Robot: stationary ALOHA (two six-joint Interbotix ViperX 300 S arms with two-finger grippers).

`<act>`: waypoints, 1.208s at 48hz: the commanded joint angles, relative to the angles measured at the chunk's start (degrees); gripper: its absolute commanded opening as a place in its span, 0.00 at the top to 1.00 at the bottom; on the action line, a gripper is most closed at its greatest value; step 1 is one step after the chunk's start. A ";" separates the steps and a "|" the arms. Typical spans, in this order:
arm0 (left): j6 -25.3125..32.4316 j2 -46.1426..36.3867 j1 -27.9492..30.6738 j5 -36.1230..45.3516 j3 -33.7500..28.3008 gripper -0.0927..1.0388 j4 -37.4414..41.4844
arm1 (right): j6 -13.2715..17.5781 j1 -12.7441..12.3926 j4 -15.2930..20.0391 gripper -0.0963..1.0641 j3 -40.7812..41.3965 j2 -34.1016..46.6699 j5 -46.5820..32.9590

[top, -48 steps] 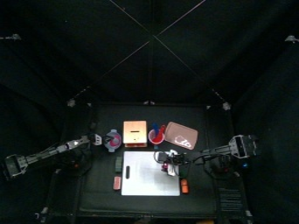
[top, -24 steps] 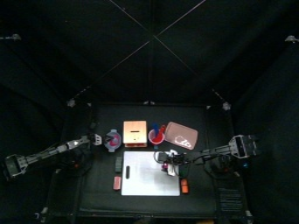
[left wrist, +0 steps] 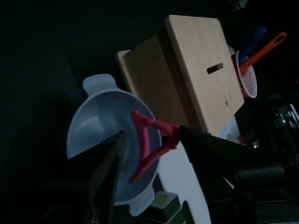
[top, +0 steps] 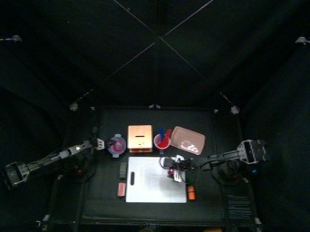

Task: Get the cutter from the drawer then cut the dough then place the extra dough in the bowl
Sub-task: Place the extra dough in the bowl

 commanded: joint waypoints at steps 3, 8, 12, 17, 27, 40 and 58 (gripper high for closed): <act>0.26 -0.09 -1.32 -0.09 -2.29 0.14 -0.09 | 0.00 -0.18 -0.09 0.13 -1.32 -1.05 -0.18; 0.09 0.09 -0.62 -1.58 -0.88 0.14 1.32 | 0.00 -0.18 -0.18 0.13 -1.32 -1.05 -0.18; 0.00 -0.09 -0.53 -0.18 -1.23 0.14 0.26 | 0.00 -0.18 -0.09 0.13 -1.41 -1.05 -0.18; 0.18 -0.09 -1.58 1.41 -2.02 0.14 -0.35 | 0.00 -0.18 0.09 0.13 -1.41 -1.05 -0.18; 0.00 0.00 -1.23 0.44 -1.49 0.14 0.79 | 0.00 -0.18 0.09 0.13 -1.49 -1.05 -0.18; 0.18 0.00 -0.53 -1.05 -0.97 0.14 2.99 | 0.00 -0.26 0.00 0.13 -1.67 -1.05 0.09; 0.18 0.00 0.35 0.70 -0.79 0.14 3.34 | 0.00 -0.26 -0.09 0.13 -1.85 -0.97 0.09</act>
